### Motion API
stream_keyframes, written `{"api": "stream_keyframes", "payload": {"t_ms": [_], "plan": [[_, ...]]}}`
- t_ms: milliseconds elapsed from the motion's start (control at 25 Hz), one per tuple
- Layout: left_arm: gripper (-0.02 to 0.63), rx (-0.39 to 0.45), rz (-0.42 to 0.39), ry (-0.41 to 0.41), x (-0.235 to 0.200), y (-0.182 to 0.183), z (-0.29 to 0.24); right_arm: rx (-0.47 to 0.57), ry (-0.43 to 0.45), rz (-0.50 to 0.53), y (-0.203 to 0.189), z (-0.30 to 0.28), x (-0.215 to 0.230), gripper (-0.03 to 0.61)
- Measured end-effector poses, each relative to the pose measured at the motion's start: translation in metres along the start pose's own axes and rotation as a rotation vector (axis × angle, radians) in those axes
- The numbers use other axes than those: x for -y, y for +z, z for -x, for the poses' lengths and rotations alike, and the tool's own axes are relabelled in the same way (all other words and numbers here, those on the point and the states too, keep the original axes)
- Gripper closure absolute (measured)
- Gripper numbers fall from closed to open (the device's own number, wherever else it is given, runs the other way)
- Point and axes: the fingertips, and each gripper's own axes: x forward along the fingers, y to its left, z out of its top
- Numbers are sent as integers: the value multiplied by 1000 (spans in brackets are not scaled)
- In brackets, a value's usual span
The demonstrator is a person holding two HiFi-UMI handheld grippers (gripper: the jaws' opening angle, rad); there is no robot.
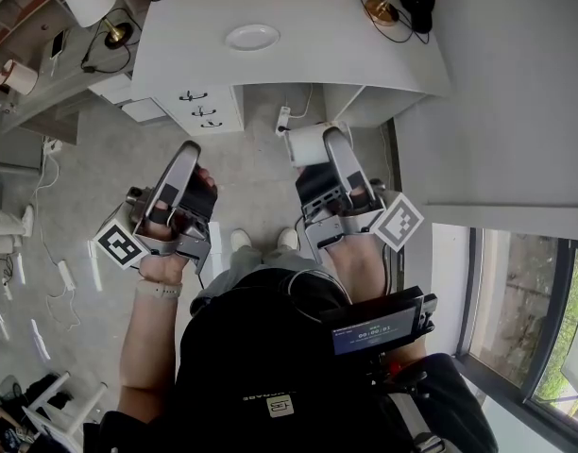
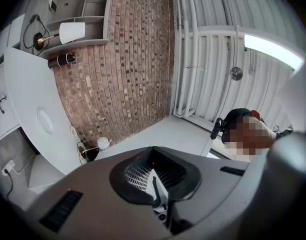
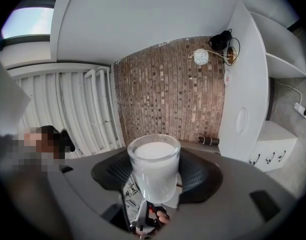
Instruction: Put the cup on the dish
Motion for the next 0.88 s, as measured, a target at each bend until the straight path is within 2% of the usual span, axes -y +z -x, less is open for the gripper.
{"api": "stream_keyframes", "payload": {"t_ms": [240,560,720,880], "plan": [[609,20,-4,37,-11,-4,2,-6,0,-3,0,-4,3,308],[609,53,88,108,-33,-6,9,11,-13,-34,6,-3,10,308],[609,75,64,140,-41,-6,7,7,-10,-30,18,-2,11,308],[609,62,32,164,-45,-14,-4,-13,-18,-2,34,3,14,308]]}}
